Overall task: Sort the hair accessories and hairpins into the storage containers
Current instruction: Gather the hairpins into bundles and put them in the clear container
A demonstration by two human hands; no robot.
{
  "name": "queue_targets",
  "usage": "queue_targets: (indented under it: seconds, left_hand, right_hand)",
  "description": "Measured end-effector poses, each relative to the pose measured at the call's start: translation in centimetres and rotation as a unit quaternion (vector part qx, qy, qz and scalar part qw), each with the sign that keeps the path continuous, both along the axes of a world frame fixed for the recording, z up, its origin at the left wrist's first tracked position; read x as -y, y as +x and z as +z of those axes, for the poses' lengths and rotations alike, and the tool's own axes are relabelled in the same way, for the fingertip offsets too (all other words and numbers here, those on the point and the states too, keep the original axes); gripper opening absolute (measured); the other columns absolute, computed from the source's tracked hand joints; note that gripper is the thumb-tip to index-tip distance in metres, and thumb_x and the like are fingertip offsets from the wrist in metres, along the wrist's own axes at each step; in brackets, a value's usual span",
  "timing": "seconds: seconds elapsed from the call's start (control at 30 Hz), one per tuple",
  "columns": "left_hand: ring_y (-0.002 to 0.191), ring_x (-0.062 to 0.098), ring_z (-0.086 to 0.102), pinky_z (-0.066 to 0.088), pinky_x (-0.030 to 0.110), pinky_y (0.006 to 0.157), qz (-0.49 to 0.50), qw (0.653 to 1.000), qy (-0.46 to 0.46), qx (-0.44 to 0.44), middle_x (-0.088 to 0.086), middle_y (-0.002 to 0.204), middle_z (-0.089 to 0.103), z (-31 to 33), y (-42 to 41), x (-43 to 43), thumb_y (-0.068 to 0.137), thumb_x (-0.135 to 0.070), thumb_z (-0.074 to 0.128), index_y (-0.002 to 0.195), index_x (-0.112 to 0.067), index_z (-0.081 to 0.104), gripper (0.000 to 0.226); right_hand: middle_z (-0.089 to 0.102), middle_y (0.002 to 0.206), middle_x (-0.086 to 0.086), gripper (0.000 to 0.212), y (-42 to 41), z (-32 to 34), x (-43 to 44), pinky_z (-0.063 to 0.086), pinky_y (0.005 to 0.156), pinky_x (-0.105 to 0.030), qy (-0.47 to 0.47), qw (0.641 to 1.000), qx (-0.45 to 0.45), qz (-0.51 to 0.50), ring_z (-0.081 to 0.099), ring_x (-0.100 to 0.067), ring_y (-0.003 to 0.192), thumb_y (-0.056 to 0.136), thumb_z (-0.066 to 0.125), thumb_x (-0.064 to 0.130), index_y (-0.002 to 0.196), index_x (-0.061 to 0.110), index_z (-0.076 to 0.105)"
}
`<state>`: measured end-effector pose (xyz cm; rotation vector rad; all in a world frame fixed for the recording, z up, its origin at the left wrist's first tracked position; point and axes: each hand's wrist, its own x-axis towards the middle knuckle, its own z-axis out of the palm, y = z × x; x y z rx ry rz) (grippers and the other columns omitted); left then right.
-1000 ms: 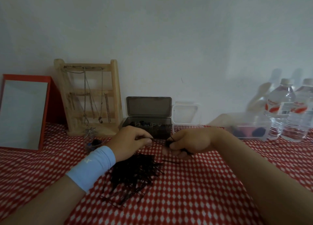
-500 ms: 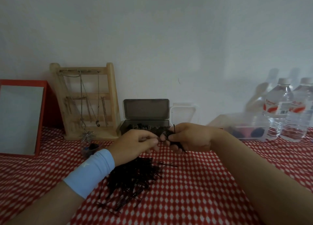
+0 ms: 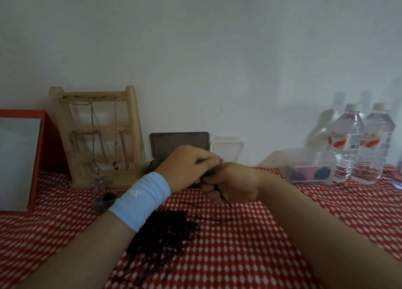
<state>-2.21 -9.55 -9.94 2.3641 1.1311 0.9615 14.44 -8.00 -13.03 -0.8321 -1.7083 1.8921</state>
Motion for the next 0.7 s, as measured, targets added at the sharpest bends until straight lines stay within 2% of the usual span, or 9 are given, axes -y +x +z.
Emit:
queue_targets:
  seconds: [0.03,0.1,0.2,0.27,0.37,0.5,0.57,0.63,0.7]
  left_hand:
    - [0.054,-0.001,0.062,0.048,0.012,0.062,0.009,1.0,-0.01,0.015,-0.015,0.088,0.074,0.3,0.2,-0.5,0.094,-0.029,0.06,0.106,-0.03,0.075,0.02]
    - [0.05,0.008,0.06,0.047,0.014,0.059,0.015,0.998,-0.041,0.034,-0.014,0.079,0.073,0.6,0.4,-1.3,0.094,-0.028,0.059,0.104,-0.028,0.076,0.02]
    - [0.061,0.002,0.061,0.046,0.011,0.069,0.006,0.996,-0.071,0.05,-0.009,0.085,0.075,0.6,0.2,-2.3,0.095,-0.023,0.058,0.11,-0.028,0.074,0.022]
    - [0.066,-0.004,0.061,0.043,0.007,0.07,0.001,0.995,-0.09,0.052,-0.004,0.078,0.074,0.4,0.0,-2.8,0.096,-0.023,0.058,0.11,-0.028,0.074,0.021]
    - [0.071,-0.005,0.063,0.045,0.006,0.075,-0.017,0.993,-0.118,-0.01,-0.009,0.076,0.072,0.0,0.0,-3.0,0.096,-0.023,0.057,0.113,-0.03,0.072,0.023]
    - [0.085,-0.002,0.066,0.046,0.008,0.085,-0.019,0.995,-0.073,0.07,-0.007,0.109,0.073,-0.7,0.0,-3.5,0.097,-0.026,0.055,0.122,-0.027,0.067,0.027]
    - [0.104,-0.007,0.06,0.039,0.004,0.091,-0.033,0.995,-0.076,0.06,-0.011,0.122,0.067,-1.0,0.2,-3.6,0.1,-0.029,0.049,0.125,-0.029,0.064,0.029]
    - [0.119,-0.007,0.052,0.033,0.006,0.101,-0.049,0.994,-0.089,0.033,-0.015,0.13,0.06,-1.3,0.4,-3.6,0.101,-0.03,0.046,0.13,-0.03,0.06,0.032]
    - [0.116,-0.006,0.054,0.034,0.015,0.106,-0.059,0.992,-0.099,0.055,-0.012,0.127,0.063,-1.5,0.4,-3.6,0.101,-0.03,0.046,0.126,-0.03,0.063,0.03]
  right_hand:
    - [0.046,0.072,0.0,0.024,0.1,0.1,0.0,0.034,0.061,-0.024,0.001,1.0,-0.008,0.01,0.04,-0.011,0.062,0.102,0.034,0.007,0.095,0.012,0.056]
    - [0.046,0.074,0.0,0.018,0.3,0.2,-0.2,0.034,0.062,-0.024,-0.008,0.999,-0.034,0.014,0.041,-0.012,0.064,0.099,0.038,0.009,0.097,0.012,0.055]
    - [0.048,0.076,-0.001,0.014,0.7,0.1,-0.5,0.034,0.063,-0.026,-0.01,0.997,-0.079,-0.013,0.043,-0.013,0.065,0.097,0.04,0.009,0.098,0.013,0.053]
    - [0.049,0.078,-0.002,0.012,1.0,-0.1,-0.8,0.034,0.064,-0.026,-0.002,0.996,-0.09,-0.022,0.044,-0.013,0.065,0.095,0.041,0.009,0.097,0.012,0.053]
    - [0.051,0.081,-0.003,0.011,1.2,-0.5,-1.1,0.036,0.062,-0.025,-0.011,0.997,-0.071,-0.004,0.044,-0.013,0.065,0.092,0.045,0.011,0.097,0.011,0.055]
    - [0.051,0.08,-0.003,0.015,1.3,-0.9,-1.6,0.037,0.063,-0.025,-0.024,0.994,-0.096,-0.046,0.045,-0.013,0.066,0.1,0.041,0.01,0.098,0.012,0.056]
    - [0.05,0.079,-0.004,0.018,1.5,-0.8,-1.8,0.035,0.066,-0.028,-0.022,0.99,-0.118,-0.079,0.045,-0.014,0.066,0.102,0.039,0.009,0.1,0.01,0.056]
    - [0.049,0.078,-0.005,0.018,1.8,-0.8,-2.0,0.035,0.067,-0.03,-0.021,0.988,-0.125,-0.085,0.046,-0.015,0.067,0.101,0.042,0.01,0.098,0.009,0.06]
    - [0.047,0.078,-0.005,0.017,2.0,-0.8,-2.1,0.035,0.068,-0.031,-0.021,0.99,-0.119,-0.074,0.045,-0.016,0.067,0.096,0.046,0.012,0.093,0.012,0.063]
